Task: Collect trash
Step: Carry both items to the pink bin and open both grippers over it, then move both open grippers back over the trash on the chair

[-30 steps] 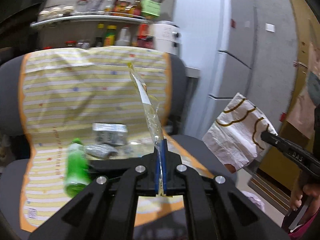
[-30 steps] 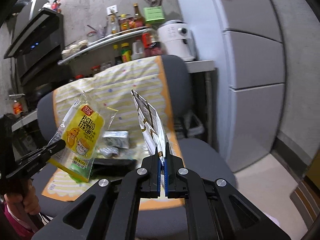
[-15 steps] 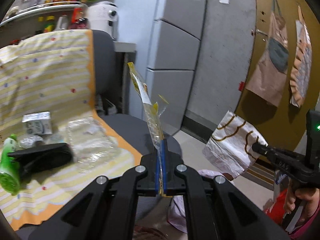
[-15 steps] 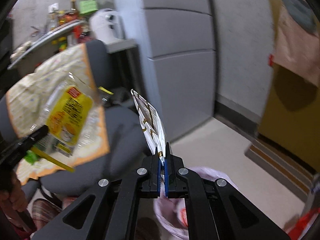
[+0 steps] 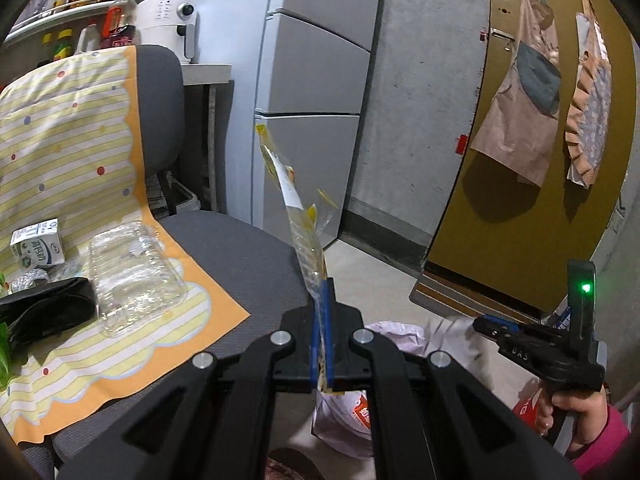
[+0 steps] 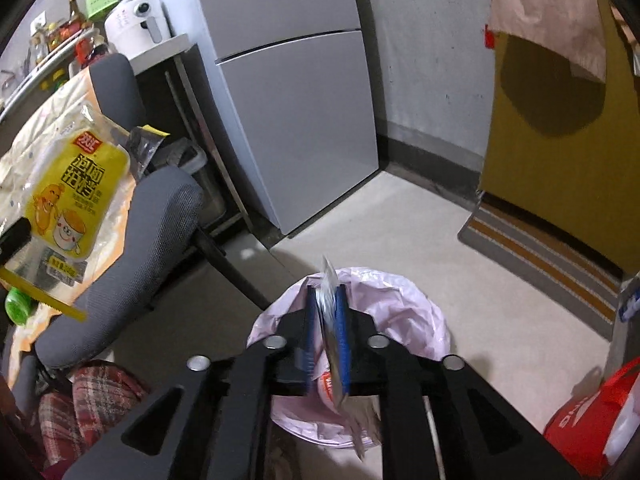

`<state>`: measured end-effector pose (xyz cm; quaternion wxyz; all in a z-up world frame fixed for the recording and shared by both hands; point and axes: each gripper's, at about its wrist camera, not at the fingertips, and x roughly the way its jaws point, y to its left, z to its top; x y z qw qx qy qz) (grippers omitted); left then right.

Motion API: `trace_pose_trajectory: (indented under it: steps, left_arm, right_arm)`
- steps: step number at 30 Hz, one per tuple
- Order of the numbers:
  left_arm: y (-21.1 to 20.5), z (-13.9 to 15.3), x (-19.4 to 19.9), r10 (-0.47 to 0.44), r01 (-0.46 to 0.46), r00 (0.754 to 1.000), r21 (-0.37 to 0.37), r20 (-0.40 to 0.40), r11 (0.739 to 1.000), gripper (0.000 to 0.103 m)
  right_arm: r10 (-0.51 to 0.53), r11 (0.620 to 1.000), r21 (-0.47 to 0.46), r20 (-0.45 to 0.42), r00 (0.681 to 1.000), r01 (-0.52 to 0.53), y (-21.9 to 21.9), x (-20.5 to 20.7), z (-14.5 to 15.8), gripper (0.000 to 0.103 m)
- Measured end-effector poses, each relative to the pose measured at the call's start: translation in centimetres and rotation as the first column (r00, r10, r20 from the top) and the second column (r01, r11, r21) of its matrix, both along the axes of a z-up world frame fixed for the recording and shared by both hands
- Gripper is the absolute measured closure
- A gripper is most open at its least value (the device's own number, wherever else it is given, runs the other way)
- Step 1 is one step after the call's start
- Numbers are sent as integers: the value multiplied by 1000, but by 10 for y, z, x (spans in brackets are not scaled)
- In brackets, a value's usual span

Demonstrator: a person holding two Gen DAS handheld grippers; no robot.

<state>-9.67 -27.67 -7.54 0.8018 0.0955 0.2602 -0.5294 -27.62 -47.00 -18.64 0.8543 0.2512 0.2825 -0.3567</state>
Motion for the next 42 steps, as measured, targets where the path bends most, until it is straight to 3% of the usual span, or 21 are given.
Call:
trace_pose_trajectory:
  steps: [2,11,17,25,33,36,38,42]
  left_arm:
    - [-1,-1,-2,-7,7,1000,-1,1,1000,103]
    - [0,-4,-16,-82,82,997,-10,-1,997,103]
    - [-19,-19,-39,-185,185,983,43,11,982,103]
    - [-59,-44,-61,-307,306,952,134,-13,942,103]
    - [-100,-73,-70,-370,373,927,231,-61,898,102]
    - [-110,-80,-68,-359,366,930,250,-75,896,85]
    - [-111,-82,-66,-344,352,936,248,-76,902,63]
    - [-106,-78,-56,-318,327,945,234,-78,916,61]
  right_arm:
    - [-3,1000,-19,6,1000,3,0,-2,5,77]
    - [3,996,-89,80,997,4,10,-4,46,77]
    - [10,990,-138,127,992,7,20,-9,70,77]
    - [-17,989,-144,159,987,40,12,-25,76,77]
    - [-63,991,-104,170,983,82,-7,-41,66,77]
    - [-72,991,-98,169,983,90,-11,-43,64,77]
    - [-74,991,-96,167,983,91,-12,-43,64,76]
    - [-71,992,-96,167,983,87,-12,-42,64,74]
